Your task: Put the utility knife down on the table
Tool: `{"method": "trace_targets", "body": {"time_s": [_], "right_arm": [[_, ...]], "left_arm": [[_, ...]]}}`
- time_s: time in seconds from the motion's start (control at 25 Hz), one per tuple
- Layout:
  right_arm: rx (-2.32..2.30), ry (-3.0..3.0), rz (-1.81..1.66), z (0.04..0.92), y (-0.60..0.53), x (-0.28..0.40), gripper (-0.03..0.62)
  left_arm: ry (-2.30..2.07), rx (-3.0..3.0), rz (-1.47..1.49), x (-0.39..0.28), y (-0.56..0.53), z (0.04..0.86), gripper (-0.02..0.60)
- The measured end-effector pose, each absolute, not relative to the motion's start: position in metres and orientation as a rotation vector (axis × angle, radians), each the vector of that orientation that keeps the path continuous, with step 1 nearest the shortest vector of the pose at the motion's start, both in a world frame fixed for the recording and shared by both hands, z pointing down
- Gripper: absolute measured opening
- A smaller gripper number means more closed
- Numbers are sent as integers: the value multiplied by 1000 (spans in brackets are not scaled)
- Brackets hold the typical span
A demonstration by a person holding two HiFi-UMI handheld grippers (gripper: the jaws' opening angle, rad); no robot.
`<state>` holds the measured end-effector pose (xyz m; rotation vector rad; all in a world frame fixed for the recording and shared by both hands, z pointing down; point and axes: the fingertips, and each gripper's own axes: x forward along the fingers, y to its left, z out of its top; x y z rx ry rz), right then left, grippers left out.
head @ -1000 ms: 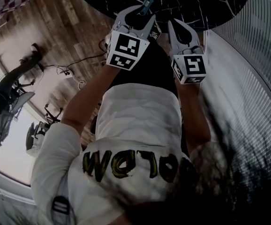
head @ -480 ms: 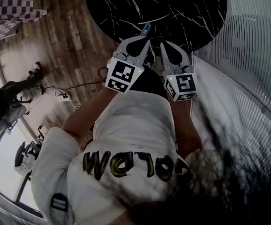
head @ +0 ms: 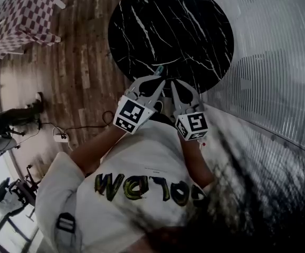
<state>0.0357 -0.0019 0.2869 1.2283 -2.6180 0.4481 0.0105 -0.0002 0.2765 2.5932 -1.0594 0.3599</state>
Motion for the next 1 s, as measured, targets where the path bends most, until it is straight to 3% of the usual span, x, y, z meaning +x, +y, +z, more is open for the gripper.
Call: {"method": "trace_targets", "body": {"time_s": [0.56, 1.0], "right_arm": [[1169, -2769, 266, 199, 16, 24, 0], [1176, -2807, 202, 174, 18, 19, 0]], "left_arm": [[-942, 2756, -30, 9, 30, 171, 3], [-865, 2778, 24, 9, 30, 169, 3]]}}
